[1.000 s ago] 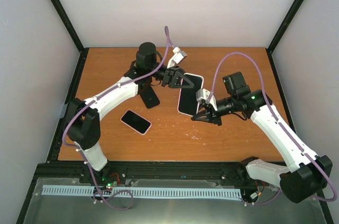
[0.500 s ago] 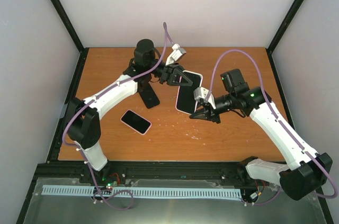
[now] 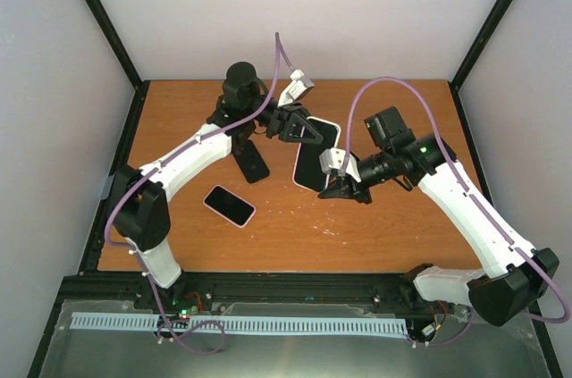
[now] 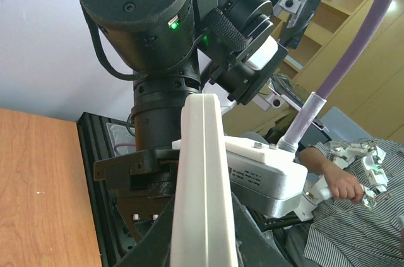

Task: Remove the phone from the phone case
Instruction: Remove the phone case from the phone.

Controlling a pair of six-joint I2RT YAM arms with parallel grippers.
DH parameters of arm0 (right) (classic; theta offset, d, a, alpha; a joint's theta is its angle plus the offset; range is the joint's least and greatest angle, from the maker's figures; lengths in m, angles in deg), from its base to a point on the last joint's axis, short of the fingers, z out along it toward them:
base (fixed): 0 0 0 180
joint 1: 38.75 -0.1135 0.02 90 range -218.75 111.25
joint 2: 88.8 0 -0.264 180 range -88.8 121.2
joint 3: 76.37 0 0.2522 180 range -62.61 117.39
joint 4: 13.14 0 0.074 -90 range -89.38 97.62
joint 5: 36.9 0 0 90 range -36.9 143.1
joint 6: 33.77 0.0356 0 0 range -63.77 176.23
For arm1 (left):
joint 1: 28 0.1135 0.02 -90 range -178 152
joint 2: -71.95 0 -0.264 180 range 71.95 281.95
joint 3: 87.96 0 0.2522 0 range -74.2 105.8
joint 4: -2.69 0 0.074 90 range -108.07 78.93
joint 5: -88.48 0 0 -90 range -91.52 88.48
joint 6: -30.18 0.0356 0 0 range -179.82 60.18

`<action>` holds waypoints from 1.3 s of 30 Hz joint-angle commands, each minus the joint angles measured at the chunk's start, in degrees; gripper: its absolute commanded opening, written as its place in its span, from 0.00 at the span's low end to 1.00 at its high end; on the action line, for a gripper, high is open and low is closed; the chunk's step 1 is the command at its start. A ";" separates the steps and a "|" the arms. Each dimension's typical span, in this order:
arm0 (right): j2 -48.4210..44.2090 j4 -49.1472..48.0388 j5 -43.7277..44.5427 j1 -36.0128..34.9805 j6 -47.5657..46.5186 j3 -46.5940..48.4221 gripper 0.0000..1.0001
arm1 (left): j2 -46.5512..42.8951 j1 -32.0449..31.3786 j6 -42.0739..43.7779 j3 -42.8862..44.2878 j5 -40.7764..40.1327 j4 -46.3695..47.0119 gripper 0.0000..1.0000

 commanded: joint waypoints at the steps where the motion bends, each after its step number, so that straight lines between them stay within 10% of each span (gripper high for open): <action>1: -0.27 -9.93 -1.01 -0.78 -7.40 4.08 0.06 | 2.08 -2.99 -1.91 0.26 3.03 -3.02 0.00; 21: 0.44 -29.47 4.32 4.85 9.47 3.38 0.09 | 0.56 -4.53 5.48 0.51 3.67 -12.77 0.00; 32: 2.83 -16.49 -4.33 5.08 -11.22 8.41 0.11 | 1.45 -5.15 6.17 -0.18 6.07 -12.98 0.00; 39: 3.59 -34.92 -3.65 9.57 11.25 5.01 0.11 | 1.93 -5.15 9.11 0.83 8.23 -16.82 0.00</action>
